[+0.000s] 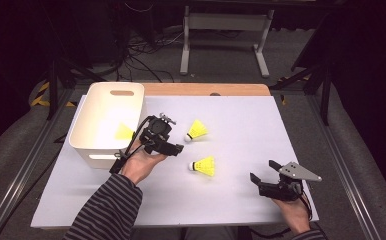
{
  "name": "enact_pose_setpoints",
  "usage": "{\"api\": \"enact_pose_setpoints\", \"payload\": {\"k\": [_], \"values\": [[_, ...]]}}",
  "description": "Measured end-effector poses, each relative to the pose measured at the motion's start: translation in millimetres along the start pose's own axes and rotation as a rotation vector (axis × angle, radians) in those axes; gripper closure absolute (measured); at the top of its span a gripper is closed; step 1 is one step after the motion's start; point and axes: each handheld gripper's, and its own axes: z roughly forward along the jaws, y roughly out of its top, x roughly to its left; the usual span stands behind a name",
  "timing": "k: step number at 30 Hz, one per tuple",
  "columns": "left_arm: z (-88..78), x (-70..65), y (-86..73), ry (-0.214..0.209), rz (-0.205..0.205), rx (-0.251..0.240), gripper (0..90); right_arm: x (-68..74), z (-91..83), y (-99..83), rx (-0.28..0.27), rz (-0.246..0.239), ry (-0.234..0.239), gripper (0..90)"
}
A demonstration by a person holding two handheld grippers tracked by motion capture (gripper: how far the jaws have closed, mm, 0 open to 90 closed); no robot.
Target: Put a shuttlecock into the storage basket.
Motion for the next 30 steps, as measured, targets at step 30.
{"api": "enact_pose_setpoints", "payload": {"k": [30], "values": [[18.3,-20.3,2.7,-0.03,0.039,0.036,35.2,0.3,-0.1,0.0,0.002,-0.003,0.001,14.8]]}}
